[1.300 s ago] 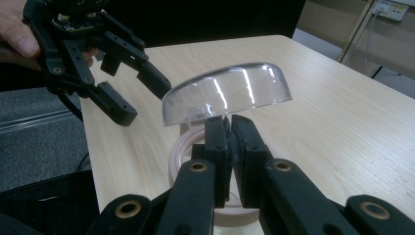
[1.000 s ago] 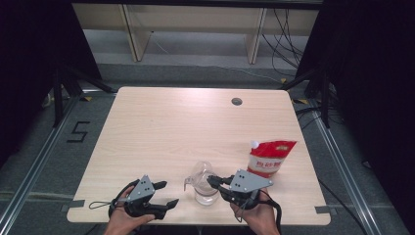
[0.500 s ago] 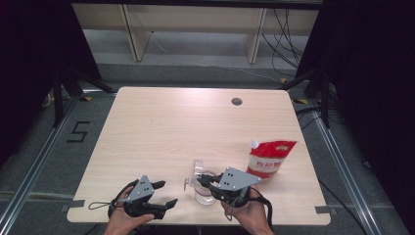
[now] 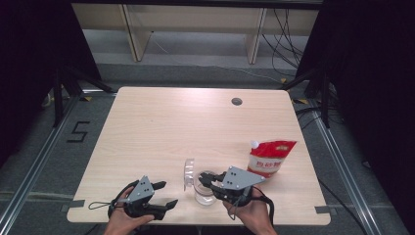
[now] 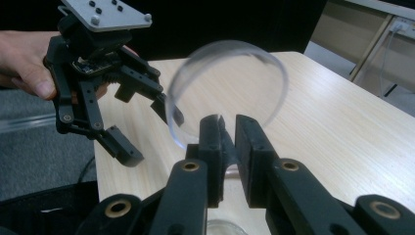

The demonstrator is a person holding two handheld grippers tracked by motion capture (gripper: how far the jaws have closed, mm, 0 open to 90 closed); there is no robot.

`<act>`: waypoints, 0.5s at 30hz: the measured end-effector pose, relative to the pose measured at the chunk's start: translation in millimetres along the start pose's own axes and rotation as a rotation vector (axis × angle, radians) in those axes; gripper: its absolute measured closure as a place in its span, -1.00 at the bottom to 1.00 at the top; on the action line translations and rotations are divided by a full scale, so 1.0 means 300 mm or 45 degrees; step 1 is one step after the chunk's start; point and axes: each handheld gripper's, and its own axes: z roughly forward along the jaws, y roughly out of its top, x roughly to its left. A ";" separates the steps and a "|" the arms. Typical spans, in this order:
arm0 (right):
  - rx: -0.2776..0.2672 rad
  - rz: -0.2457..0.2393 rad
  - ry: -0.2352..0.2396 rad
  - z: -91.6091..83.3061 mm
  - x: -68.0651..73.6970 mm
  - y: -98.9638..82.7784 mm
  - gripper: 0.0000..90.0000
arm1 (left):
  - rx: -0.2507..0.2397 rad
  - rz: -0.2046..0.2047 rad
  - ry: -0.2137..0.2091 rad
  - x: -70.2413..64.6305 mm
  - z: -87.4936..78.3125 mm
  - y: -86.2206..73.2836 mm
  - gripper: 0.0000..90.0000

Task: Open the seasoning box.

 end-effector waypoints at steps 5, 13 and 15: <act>-0.010 0.007 0.039 0.021 -0.001 0.001 0.82 | -0.005 0.016 -0.015 0.006 0.004 0.000 -0.41; -0.034 0.010 -0.022 -0.051 -0.027 -0.027 0.53 | 0.003 -0.019 -0.019 -0.002 0.007 -0.006 -0.43; -0.035 0.023 -0.023 -0.068 -0.036 -0.039 0.43 | -0.011 -0.017 -0.018 -0.003 0.010 -0.007 -0.44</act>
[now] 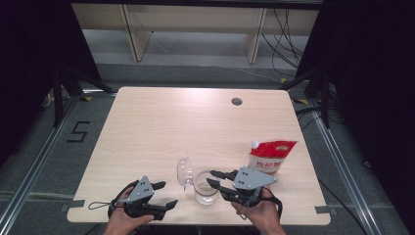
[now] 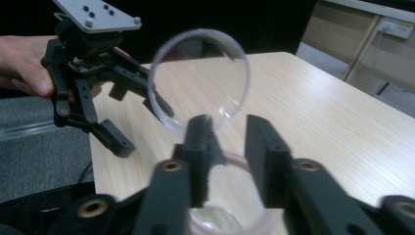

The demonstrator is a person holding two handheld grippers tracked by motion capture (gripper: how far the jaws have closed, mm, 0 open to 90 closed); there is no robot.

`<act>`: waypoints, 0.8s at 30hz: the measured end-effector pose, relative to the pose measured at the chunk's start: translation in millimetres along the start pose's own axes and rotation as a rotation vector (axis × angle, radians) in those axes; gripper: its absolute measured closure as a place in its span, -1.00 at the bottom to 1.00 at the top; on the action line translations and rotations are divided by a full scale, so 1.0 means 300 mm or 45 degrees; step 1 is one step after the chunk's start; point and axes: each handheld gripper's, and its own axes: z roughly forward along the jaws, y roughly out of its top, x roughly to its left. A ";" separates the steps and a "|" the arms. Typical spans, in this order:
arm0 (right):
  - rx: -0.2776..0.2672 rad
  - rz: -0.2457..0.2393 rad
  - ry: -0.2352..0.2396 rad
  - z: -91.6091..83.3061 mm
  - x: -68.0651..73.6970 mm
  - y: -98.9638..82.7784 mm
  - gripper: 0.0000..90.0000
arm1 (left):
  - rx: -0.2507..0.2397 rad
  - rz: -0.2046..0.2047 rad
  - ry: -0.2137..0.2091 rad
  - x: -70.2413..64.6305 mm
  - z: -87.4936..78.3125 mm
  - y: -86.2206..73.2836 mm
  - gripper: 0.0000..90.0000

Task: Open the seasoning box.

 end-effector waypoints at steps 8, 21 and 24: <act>0.025 0.031 -0.093 -0.177 -0.060 -0.128 0.02 | 0.029 0.017 0.012 0.005 -0.003 0.001 -0.46; 0.138 0.140 -0.302 -0.337 -0.172 -0.297 -0.19 | 0.021 0.002 -0.004 0.004 -0.001 0.000 -0.46; 0.131 0.168 -0.327 -0.362 -0.175 -0.304 -0.18 | 0.045 0.026 0.013 0.008 -0.002 0.001 -0.48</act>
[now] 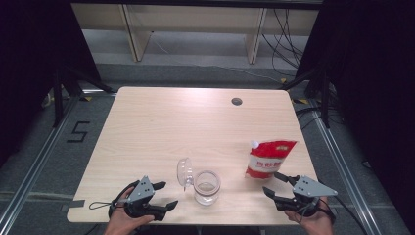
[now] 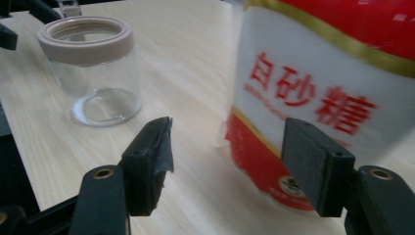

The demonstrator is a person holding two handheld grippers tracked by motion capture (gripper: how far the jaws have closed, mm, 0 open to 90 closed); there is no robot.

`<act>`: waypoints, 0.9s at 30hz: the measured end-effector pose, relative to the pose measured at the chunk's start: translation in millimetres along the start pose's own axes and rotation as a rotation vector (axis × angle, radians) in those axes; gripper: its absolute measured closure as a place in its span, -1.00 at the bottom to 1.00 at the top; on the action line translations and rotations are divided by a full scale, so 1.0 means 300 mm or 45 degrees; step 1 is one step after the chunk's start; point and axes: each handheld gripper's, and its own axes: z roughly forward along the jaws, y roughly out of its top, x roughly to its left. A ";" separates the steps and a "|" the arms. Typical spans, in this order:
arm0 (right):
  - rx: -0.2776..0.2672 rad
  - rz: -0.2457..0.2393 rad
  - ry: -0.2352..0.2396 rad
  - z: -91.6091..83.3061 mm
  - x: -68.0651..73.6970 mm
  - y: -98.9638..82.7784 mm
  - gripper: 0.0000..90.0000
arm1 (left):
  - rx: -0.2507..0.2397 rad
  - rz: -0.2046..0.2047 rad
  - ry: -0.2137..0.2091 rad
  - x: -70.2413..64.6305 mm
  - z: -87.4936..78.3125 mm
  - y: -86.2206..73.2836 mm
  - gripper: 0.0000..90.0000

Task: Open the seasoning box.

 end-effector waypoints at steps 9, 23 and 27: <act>0.002 0.066 -0.107 -0.022 -0.078 -0.036 -0.43 | -0.028 -0.041 -0.010 -0.008 0.005 0.000 -0.48; -0.038 0.078 -0.072 0.033 -0.170 -0.049 -0.64 | 0.007 -0.010 -0.001 -0.007 0.010 -0.002 -0.48; -0.060 0.076 -0.042 0.055 -0.196 -0.050 -0.63 | 0.001 0.007 -0.009 -0.004 0.010 -0.002 -0.48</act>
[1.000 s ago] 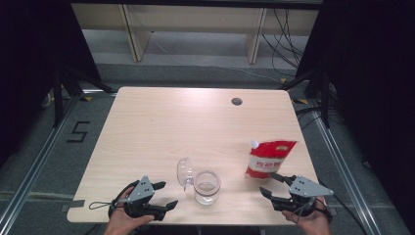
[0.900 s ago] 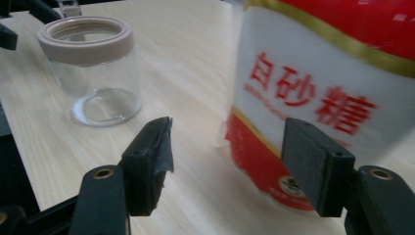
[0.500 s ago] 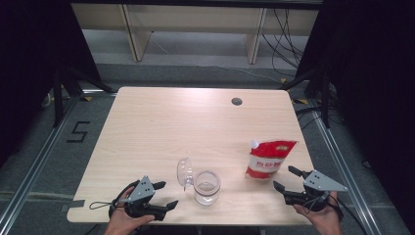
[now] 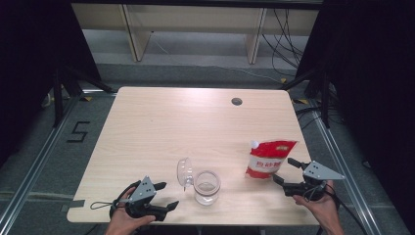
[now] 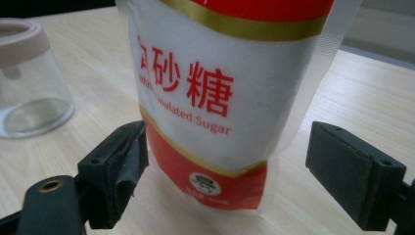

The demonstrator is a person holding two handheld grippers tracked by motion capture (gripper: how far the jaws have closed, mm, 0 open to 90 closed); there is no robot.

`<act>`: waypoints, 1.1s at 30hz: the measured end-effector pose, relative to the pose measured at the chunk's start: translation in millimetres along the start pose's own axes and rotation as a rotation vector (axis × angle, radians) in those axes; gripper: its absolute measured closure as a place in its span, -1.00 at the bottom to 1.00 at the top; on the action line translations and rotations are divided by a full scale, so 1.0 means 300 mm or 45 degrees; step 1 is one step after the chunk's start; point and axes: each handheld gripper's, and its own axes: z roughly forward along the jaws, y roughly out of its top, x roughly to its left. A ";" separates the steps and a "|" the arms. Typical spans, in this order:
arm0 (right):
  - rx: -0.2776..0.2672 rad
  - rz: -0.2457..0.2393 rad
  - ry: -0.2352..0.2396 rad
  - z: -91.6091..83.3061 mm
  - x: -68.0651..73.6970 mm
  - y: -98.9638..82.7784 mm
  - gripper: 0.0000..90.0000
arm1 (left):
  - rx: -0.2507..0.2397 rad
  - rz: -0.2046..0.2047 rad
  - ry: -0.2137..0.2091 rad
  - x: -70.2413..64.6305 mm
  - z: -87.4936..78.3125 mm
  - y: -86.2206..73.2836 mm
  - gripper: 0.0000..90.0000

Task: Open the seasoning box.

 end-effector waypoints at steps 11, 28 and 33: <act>-0.016 0.014 0.030 0.040 -0.018 0.006 -0.64 | 0.016 -0.015 0.004 -0.002 0.005 -0.003 -0.47; -0.030 -0.006 0.122 0.111 -0.021 0.033 -0.54 | -0.001 -0.027 0.014 0.001 0.003 -0.003 -0.44; -0.002 0.012 0.065 0.095 0.004 0.037 -0.38 | 0.002 -0.018 0.020 0.001 0.001 -0.003 -0.42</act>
